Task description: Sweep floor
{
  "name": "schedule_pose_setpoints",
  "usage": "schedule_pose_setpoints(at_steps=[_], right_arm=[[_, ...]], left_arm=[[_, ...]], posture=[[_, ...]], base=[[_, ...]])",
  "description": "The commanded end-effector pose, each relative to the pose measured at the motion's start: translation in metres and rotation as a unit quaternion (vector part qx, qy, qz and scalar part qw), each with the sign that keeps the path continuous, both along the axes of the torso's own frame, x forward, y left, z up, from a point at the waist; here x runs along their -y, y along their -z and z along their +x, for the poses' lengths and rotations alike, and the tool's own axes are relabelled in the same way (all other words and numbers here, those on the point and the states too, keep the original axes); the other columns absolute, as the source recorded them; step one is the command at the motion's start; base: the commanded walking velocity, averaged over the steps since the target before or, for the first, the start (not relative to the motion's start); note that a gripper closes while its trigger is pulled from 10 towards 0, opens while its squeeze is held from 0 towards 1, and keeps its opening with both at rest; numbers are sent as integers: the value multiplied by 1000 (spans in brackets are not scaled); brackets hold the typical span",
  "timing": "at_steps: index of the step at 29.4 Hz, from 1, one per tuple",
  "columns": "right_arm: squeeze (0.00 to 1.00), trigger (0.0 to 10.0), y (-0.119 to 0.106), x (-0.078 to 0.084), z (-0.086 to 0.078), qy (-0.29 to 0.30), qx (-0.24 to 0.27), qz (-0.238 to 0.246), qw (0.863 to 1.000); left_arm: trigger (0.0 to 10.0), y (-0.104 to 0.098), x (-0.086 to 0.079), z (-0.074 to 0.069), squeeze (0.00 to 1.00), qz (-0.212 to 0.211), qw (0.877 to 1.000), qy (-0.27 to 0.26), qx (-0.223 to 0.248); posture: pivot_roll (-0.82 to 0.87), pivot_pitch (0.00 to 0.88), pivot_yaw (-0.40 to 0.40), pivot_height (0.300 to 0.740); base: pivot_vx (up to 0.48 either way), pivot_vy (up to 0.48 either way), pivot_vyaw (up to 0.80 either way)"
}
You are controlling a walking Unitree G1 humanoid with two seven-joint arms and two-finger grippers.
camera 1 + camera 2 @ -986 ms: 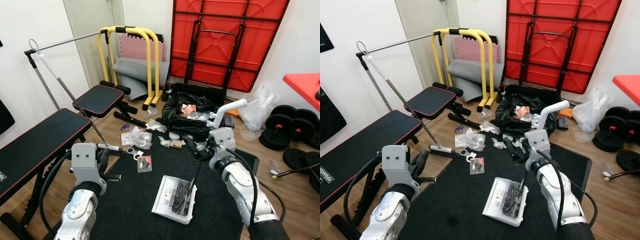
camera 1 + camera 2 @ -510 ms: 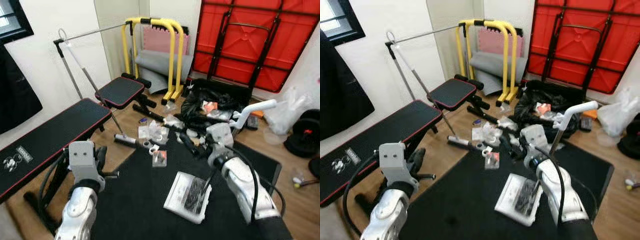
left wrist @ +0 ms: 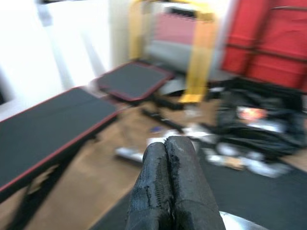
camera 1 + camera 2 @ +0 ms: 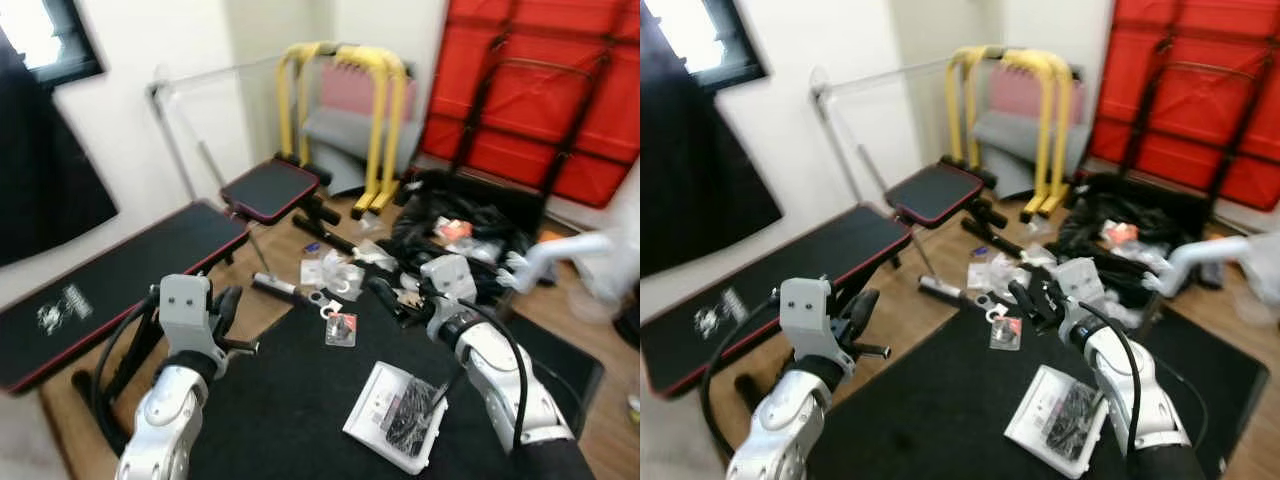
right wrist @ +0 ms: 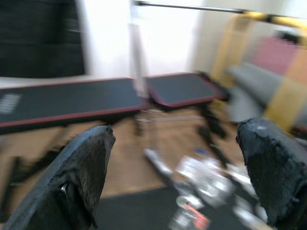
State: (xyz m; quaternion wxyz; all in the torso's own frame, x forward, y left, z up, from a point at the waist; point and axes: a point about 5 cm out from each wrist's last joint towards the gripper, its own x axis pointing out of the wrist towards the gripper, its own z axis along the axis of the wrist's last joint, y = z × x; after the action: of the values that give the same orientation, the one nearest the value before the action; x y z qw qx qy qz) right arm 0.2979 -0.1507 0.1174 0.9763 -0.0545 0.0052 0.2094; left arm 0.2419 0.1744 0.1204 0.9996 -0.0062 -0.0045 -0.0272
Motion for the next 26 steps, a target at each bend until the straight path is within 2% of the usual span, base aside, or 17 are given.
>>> schedule_pose_setpoints(at_steps=[1,20,22,26], right_arm=[[0,10000,-1,0,-2,-3,3,6,1000],[0,10000,1,5,0,9,-6,-2,1000],[0,10000,4,5,0,11,-20,10,1000],[0,10000,4,6,1,13,-18,5,1000]], left_arm=[[10000,1,-2,0,0,-4,1000,-3,-2],[10000,3,1,-1,0,-6,1000,1,-2],[10000,3,2,-2,0,-6,1000,1,-2],[10000,3,2,-2,0,-6,1000,2,-2]], posture=[[-78,0,-28,740],[-75,0,-43,740],[-74,0,-43,740],[-73,0,-41,740]], base=[[300,0,0],[305,0,0],[304,0,-800],[307,0,-800]])
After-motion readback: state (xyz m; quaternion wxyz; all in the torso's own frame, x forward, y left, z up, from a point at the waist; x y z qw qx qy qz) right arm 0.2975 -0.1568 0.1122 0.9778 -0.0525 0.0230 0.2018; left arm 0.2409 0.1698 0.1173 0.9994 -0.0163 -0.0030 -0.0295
